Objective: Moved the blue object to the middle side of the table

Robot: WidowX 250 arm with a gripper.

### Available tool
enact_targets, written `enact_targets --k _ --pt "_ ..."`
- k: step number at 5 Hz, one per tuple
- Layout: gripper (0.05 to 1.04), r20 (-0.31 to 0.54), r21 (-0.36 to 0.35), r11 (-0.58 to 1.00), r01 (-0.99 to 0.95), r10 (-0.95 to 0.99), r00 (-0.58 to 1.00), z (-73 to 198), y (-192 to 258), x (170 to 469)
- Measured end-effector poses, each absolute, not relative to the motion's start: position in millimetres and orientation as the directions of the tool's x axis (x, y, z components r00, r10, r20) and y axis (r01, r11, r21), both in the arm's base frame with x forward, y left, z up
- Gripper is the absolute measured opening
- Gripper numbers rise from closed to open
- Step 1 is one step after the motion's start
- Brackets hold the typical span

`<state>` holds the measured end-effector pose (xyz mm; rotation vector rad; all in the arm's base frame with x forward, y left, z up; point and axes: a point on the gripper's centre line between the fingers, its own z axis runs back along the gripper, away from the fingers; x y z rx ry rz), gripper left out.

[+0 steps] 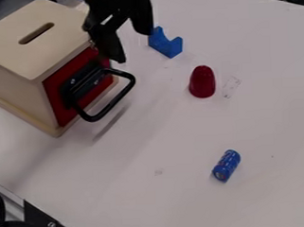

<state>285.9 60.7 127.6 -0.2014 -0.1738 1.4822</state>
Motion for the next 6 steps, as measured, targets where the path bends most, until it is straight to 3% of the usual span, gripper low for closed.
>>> enact_targets --k 2,3,6 --pt "0.998 -0.085 -0.329 0.108 -0.938 0.986 0.144 109.4 66.3 335.3" --pt "0.998 -0.083 -0.350 0.103 -0.931 0.987 0.140 98.8 70.6 357.4" --pt "0.998 -0.025 -0.329 0.182 -0.927 0.979 0.201 56.8 74.5 426.6"
